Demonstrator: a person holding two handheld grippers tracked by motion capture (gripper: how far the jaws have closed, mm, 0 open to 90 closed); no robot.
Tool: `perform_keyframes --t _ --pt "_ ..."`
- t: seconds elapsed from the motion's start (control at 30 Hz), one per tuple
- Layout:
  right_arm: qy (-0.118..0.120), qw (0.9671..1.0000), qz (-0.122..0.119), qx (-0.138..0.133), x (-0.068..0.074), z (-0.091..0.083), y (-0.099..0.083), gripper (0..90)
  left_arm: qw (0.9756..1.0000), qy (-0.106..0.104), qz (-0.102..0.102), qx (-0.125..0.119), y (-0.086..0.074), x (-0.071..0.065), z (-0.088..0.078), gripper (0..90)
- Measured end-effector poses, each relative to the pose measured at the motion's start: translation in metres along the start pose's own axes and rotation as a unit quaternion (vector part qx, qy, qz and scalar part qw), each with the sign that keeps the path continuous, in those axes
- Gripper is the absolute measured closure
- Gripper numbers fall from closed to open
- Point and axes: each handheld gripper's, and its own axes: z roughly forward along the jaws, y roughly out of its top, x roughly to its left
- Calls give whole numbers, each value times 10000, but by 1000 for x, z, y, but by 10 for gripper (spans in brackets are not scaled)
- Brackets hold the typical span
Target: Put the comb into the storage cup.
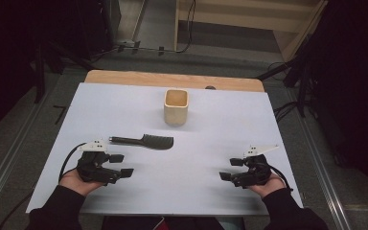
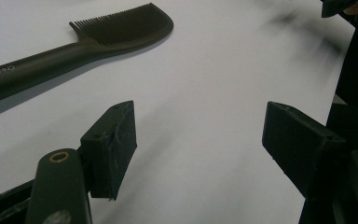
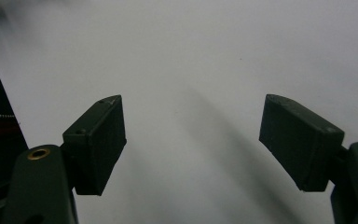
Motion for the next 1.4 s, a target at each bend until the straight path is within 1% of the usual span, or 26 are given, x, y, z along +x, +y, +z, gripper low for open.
perform_keyframes --t 0.23,0.4,0.6,0.73,0.83,0.87,1.0,1.07,1.17,1.2,1.23,1.27,1.3,1.33,1.37,1.4 --pt "36 10000 4 -32 0 0 0 209 10000 8 -44 9 0 0 0 266" --pt "15 10000 27 -3 0 0 1 209 10000 8 -40 71 0 0 1 266" --pt "3 10000 -44 16 0 1 0 209 10000 19 -38 87 0 -1 1 266" --pt "11 10000 -25 8 0 1 0 210 9999 15 -48 93 0 -1 1 266" --pt "6 10000 -5 16 0 1 0 209 9999 -21 -85 112 0 -1 2 266" --pt "10 10000 -4 19 0 1 0 210 9998 -35 -96 155 0 -1 2 266" --pt "11 10000 -10 24 0 1 0 209 9998 -97 -91 165 0 -1 2 266" --pt "18 10000 -6 33 0 1 0 210 9998 -93 -104 172 0 -1 3 265" --pt "14 10000 -1 39 0 1 0 209 9997 -35 -153 178 0 0 1 263" --pt "12 10000 15 44 0 1 0 210 9996 40 -231 147 2 1 -1 263" --pt "12 10000 15 44 0 1 0 210 9996 40 -231 147 2 1 -1 262" --pt "11 10000 16 46 0 1 0 210 9996 103 -233 149 3 1 -3 262" --pt "21 10000 9 33 1 1 0 210 9995 160 -269 74 5 3 -6 260" --pt "21 10000 9 33 1 1 0 210 9995 160 -269 74 5 3 -6 257" --pt "21 10000 3 28 1 1 0 210 9993 234 -294 25 8 4 -9 241" --pt "19 10000 1 28 1 1 0 210 9993 234 -294 25 8 4 -9 237"
